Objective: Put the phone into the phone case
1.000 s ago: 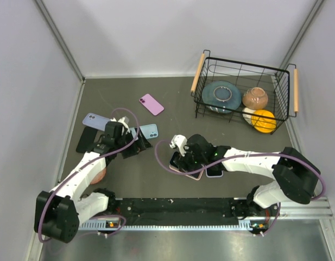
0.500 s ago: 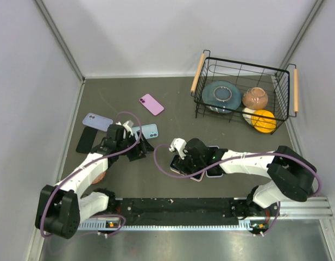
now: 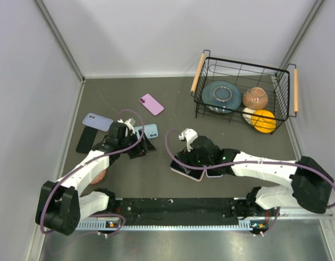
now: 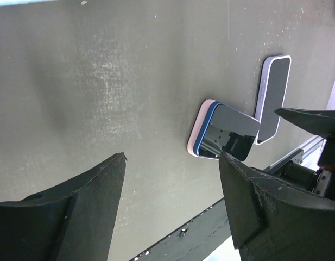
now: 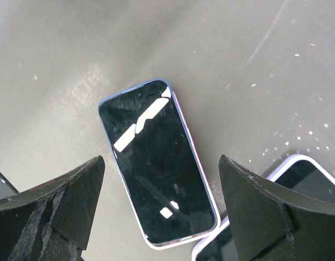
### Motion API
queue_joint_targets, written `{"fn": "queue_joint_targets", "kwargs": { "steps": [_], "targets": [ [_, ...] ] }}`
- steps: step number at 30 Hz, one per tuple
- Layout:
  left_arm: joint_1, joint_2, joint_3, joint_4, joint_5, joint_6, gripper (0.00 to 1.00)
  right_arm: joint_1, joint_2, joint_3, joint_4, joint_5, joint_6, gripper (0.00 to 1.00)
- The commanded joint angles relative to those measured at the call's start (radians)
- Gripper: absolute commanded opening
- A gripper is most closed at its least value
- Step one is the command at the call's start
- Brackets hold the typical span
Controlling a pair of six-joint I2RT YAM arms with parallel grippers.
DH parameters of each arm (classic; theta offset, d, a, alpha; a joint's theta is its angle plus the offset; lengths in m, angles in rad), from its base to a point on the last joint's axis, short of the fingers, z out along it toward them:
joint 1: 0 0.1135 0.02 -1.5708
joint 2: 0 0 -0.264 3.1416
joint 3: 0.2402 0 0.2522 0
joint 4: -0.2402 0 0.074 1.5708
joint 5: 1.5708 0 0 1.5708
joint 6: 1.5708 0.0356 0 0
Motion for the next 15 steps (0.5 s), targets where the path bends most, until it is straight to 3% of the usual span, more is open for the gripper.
{"fn": "queue_joint_targets", "kwargs": {
  "steps": [1,7,15],
  "targets": [
    [-0.026,0.024,0.066,0.031,-0.022,0.031,0.73,0.003,-0.084,0.052,-0.109,0.126,0.297,0.85],
    [-0.119,0.085,0.072,0.094,-0.042,0.009,0.63,0.003,-0.119,0.056,-0.307,0.261,0.733,0.78],
    [-0.239,0.246,0.122,0.201,-0.055,0.005,0.45,0.003,-0.214,-0.064,-0.332,0.311,0.964,0.66]
  ]
}}
